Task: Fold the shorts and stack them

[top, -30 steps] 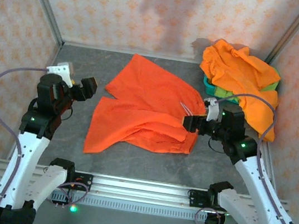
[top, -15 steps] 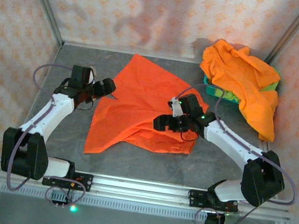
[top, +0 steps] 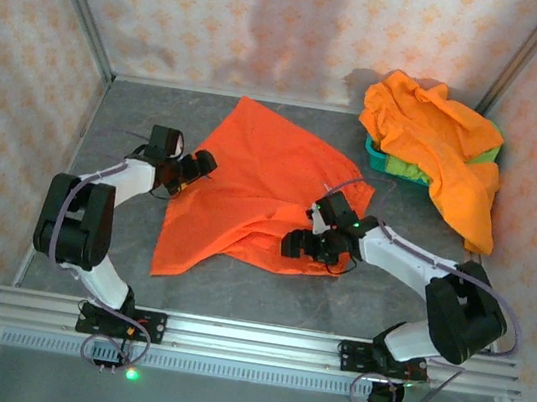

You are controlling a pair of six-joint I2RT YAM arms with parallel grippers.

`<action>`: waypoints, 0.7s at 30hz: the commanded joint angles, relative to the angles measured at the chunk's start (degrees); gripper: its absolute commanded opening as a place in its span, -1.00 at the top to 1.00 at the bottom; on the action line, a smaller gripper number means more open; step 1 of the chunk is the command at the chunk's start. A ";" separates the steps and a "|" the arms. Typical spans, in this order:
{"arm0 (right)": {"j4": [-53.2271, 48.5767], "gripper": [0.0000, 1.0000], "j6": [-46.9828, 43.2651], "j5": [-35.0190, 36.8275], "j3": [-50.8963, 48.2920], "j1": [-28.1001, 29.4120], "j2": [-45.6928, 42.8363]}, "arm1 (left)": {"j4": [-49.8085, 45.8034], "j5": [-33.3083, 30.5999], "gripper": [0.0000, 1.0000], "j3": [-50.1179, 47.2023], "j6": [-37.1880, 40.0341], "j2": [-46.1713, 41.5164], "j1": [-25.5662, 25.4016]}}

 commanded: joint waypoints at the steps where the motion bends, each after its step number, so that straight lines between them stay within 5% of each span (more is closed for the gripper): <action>1: -2.50 -0.68 1.24 2.90 -1.97 0.30 0.10 | 3.69 -0.57 -0.87 -0.43 -0.61 1.50 -0.46; 21: -11.56 -0.68 1.82 5.53 -8.62 0.26 -5.32 | 2.70 -6.85 -0.84 5.11 2.66 10.75 3.69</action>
